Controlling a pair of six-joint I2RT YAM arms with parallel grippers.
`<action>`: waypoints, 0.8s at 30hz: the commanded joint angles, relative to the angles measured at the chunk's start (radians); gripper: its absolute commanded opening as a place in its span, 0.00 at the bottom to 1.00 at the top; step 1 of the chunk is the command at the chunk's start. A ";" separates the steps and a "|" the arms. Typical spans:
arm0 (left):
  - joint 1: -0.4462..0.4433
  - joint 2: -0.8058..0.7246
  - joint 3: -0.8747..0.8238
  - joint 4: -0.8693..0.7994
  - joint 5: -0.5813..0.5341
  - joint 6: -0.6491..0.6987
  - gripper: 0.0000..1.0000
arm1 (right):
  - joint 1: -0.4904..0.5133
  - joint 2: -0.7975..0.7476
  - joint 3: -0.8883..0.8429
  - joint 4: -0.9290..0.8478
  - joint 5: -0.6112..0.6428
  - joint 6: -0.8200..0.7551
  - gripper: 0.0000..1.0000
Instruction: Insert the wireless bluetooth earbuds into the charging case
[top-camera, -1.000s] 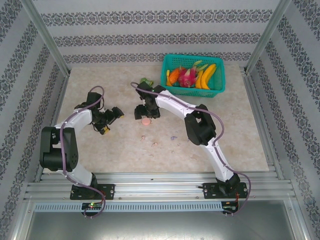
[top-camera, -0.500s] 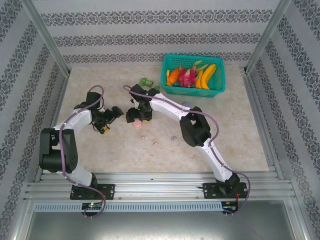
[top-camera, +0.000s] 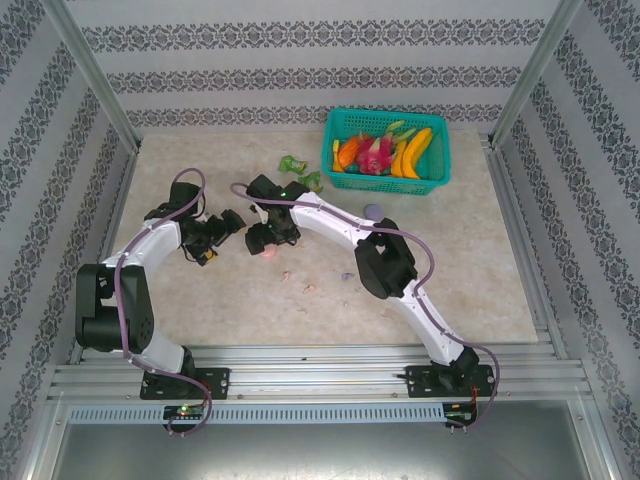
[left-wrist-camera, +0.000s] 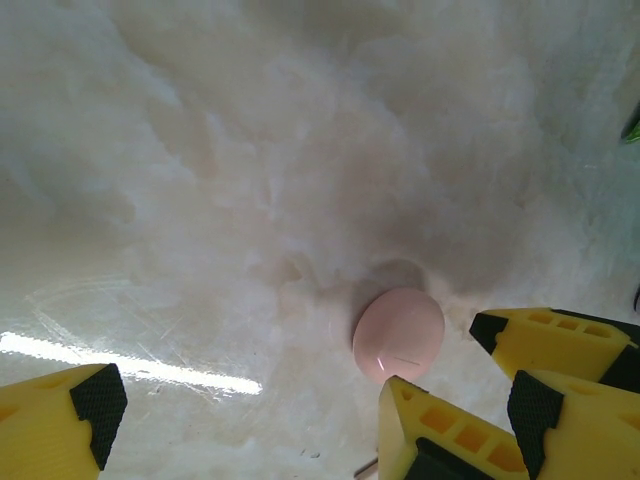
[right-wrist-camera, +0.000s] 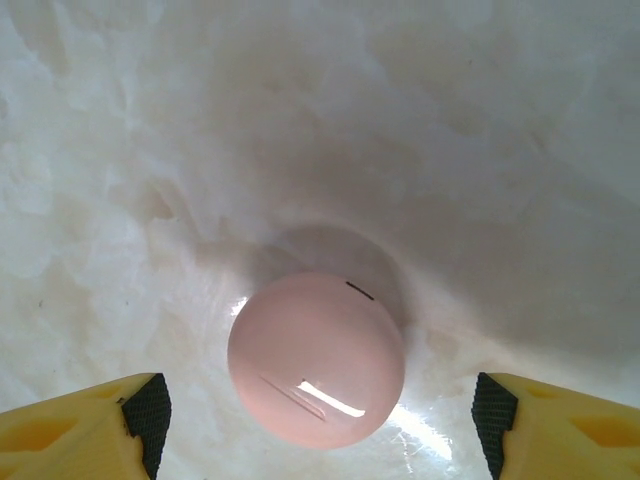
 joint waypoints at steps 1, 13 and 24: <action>-0.008 -0.028 -0.012 -0.021 -0.020 0.008 1.00 | 0.020 0.026 0.040 -0.045 0.056 -0.042 0.83; -0.008 -0.058 -0.017 -0.024 -0.032 -0.004 1.00 | 0.035 0.068 0.066 -0.061 0.122 -0.037 0.83; -0.007 -0.084 -0.022 -0.027 -0.032 -0.016 1.00 | 0.000 -0.063 -0.147 -0.035 0.200 -0.050 0.83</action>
